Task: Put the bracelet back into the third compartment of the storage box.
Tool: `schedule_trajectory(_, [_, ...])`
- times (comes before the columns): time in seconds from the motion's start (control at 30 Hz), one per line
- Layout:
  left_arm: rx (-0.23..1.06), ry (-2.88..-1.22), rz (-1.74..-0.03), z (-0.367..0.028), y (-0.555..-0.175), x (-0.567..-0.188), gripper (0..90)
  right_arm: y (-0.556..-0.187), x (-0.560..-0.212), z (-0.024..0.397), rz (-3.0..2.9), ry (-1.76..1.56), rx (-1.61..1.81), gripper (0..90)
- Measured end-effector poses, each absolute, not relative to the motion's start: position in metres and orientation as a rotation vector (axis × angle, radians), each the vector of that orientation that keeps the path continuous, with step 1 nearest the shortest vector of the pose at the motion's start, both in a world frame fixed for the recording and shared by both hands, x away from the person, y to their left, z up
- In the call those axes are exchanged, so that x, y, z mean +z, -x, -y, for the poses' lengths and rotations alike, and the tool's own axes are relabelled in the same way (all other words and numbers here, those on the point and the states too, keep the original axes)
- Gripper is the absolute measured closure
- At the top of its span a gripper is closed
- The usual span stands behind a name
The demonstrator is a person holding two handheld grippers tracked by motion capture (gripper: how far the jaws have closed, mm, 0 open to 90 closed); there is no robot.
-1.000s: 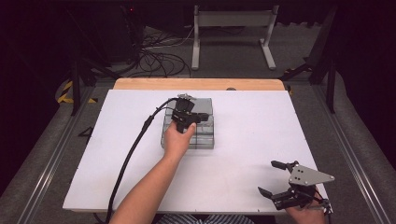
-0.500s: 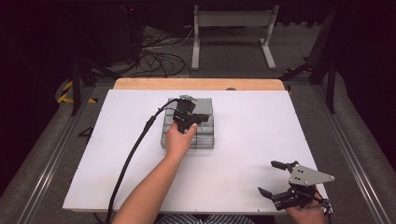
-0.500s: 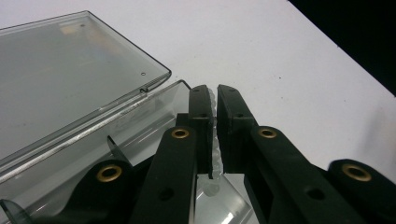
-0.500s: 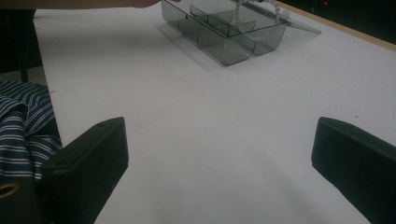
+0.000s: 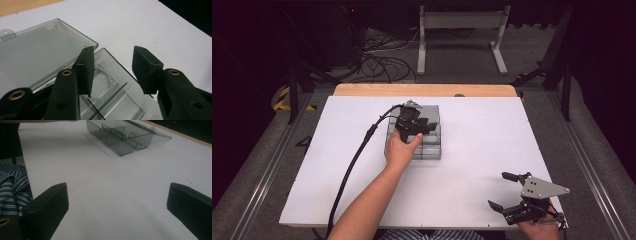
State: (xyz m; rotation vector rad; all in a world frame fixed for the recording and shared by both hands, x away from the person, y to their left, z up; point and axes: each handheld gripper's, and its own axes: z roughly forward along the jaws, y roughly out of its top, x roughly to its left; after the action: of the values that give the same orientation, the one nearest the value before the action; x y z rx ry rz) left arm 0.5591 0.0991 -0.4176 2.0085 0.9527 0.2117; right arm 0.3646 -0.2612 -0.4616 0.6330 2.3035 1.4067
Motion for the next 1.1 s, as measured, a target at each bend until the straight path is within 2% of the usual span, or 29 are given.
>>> schedule_trajectory(0.43, [0.259,-1.989,-0.862,-0.107,-0.535,-0.389,46.7,-0.370,-0.461,0.258,-2.314,-0.623,1.413,4.6])
schedule_trajectory(1.1, [0.317,-2.014,-0.780,-0.108,-0.503,-0.371,43.7,-0.374,-0.461,0.254,-2.324,-0.605,1.418,4.6])
